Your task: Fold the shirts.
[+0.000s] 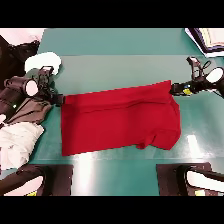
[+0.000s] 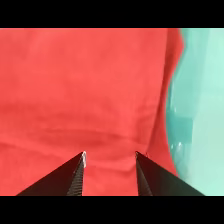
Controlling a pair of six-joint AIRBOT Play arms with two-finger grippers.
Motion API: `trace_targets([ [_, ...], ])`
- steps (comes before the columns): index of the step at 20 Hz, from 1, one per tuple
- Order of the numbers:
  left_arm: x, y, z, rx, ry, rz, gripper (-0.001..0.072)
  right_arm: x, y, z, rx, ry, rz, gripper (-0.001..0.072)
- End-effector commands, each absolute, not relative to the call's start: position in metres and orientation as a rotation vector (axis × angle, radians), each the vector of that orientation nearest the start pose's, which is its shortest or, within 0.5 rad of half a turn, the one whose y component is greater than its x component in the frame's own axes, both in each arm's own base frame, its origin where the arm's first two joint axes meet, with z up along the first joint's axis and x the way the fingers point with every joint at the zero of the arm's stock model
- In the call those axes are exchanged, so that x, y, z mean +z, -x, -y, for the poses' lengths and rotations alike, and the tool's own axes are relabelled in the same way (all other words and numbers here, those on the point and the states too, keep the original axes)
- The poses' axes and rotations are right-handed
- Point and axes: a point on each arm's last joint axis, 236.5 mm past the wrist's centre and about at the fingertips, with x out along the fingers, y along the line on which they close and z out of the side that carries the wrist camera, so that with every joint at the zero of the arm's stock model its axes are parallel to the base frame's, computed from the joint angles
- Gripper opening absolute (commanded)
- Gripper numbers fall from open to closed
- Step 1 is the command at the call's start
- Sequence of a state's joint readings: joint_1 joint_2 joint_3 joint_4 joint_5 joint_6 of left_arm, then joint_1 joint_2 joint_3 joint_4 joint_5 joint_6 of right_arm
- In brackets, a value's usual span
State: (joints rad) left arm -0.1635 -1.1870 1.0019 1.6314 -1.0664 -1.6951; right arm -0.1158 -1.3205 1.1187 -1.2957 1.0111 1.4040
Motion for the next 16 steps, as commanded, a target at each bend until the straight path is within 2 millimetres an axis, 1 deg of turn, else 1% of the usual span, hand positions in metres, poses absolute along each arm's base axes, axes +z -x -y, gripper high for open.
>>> trace_targets([
  [1, -0.012, -0.313, 0.037, -0.010, -0.076, -1.420, 0.0520, 0.006, -0.388, -0.002, 0.114, -0.232, -1.219, 0.0379],
  [2, -0.011, -0.302, 0.040, -0.021, -0.056, -1.447, 0.0520, 0.014, -0.383, 0.003, 0.105, -0.238, -1.213, 0.0379],
  [4, -0.008, -0.280, 0.053, -0.059, 0.012, -1.441, 0.0520, 0.033, -0.374, 0.011, 0.090, -0.243, -1.187, 0.0379],
  [6, -0.016, -0.250, 0.056, -0.046, 0.077, -1.460, 0.0520, 0.051, -0.374, 0.017, 0.074, -0.241, -1.133, 0.0379],
  [8, -0.029, -0.220, 0.058, -0.034, 0.135, -1.495, 0.0519, 0.062, -0.375, 0.017, 0.070, -0.234, -1.094, 0.0379],
  [10, -0.042, -0.200, 0.073, -0.069, 0.198, -1.534, 0.0518, 0.060, -0.374, 0.012, 0.085, -0.234, -1.107, 0.0379],
  [12, -0.058, -0.180, 0.083, -0.090, 0.184, -1.594, 0.0518, 0.056, -0.370, 0.003, 0.108, -0.224, -1.133, 0.0379],
  [14, -0.069, -0.165, 0.085, -0.078, 0.154, -1.634, 0.0518, 0.056, -0.370, -0.004, 0.124, -0.210, -1.137, 0.0379],
  [16, -0.075, -0.156, 0.085, -0.072, 0.147, -1.660, 0.0519, 0.056, -0.369, -0.009, 0.136, -0.203, -1.141, 0.0379],
])
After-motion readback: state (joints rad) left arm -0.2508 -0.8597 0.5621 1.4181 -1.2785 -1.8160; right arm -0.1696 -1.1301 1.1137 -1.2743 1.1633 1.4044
